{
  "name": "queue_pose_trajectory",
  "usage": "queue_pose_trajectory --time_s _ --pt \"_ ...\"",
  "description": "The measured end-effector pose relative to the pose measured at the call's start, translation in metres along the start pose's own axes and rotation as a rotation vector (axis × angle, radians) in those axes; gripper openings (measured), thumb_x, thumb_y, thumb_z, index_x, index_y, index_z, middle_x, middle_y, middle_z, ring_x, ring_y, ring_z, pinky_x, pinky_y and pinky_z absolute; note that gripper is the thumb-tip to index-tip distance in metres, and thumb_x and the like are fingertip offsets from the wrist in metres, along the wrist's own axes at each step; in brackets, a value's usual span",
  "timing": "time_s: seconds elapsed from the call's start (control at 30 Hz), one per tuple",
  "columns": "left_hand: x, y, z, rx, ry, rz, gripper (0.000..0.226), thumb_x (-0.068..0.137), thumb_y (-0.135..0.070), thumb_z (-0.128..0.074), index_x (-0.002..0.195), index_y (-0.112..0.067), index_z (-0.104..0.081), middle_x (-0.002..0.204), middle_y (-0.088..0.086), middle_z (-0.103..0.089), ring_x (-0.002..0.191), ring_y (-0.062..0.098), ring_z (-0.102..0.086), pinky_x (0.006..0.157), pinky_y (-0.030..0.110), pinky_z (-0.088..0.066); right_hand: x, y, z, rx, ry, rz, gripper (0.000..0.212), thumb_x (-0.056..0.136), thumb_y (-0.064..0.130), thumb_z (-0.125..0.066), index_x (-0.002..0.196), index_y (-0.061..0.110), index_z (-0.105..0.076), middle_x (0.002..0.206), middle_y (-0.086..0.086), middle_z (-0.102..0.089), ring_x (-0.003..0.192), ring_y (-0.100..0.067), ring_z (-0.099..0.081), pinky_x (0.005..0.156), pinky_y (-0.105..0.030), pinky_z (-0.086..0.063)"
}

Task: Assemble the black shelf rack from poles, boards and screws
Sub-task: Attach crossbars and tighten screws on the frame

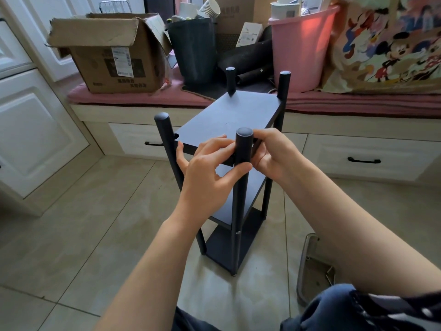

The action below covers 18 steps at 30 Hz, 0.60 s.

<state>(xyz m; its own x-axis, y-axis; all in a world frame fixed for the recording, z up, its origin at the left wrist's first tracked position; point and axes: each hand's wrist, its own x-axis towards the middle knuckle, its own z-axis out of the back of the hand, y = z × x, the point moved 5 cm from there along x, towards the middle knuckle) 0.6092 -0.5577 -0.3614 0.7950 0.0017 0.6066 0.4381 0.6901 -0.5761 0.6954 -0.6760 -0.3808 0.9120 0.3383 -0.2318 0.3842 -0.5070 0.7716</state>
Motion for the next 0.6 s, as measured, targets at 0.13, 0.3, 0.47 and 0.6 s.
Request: queue_pose_trajectory --time_s 0.13,0.3,0.47,0.6 --pt "-0.0002 -0.0058 -0.0039 0.006 -0.023 -0.012 0.038 0.086 -0.043 -0.065 0.119 -0.027 -0.073 0.118 -0.024 -0.059 0.127 0.006 -0.053 0.118 0.044 0.015 -0.0040 0.0060 -0.0010 0.049 0.071 -0.014 0.017 0.096 -0.001 -0.045 0.110 -0.009 -0.051 0.091 -0.025 -0.071 0.087 -0.034 -0.072 0.077 -0.040 -0.061" --pt "0.0007 -0.0091 -0.0069 0.036 -0.009 -0.044 0.037 0.087 -0.041 -0.067 0.119 -0.024 -0.073 0.119 -0.013 -0.064 0.120 0.008 -0.058 0.120 0.051 0.012 -0.0080 0.0088 0.0001 0.021 0.066 0.012 0.008 0.094 -0.003 -0.045 0.097 -0.005 -0.051 0.072 -0.018 -0.071 0.073 -0.028 -0.073 0.067 -0.036 -0.061" --pt "0.0032 -0.0092 -0.0042 0.058 -0.004 -0.071 0.037 0.086 -0.042 -0.067 0.118 -0.026 -0.073 0.117 -0.022 -0.060 0.118 0.007 -0.058 0.120 0.054 0.009 -0.0054 0.0088 0.0021 0.031 0.053 0.024 0.013 0.095 -0.003 -0.044 0.107 -0.005 -0.050 0.075 -0.018 -0.071 0.073 -0.028 -0.072 0.067 -0.036 -0.061" --pt "0.0031 -0.0070 -0.0032 0.099 0.014 -0.124 0.041 0.085 -0.043 -0.068 0.122 -0.026 -0.071 0.125 -0.015 -0.065 0.127 0.013 -0.056 0.117 0.058 0.009 -0.0084 0.0095 0.0011 0.024 0.083 0.019 0.011 0.095 -0.003 -0.044 0.101 -0.005 -0.053 0.078 -0.018 -0.072 0.076 -0.028 -0.073 0.068 -0.035 -0.061"
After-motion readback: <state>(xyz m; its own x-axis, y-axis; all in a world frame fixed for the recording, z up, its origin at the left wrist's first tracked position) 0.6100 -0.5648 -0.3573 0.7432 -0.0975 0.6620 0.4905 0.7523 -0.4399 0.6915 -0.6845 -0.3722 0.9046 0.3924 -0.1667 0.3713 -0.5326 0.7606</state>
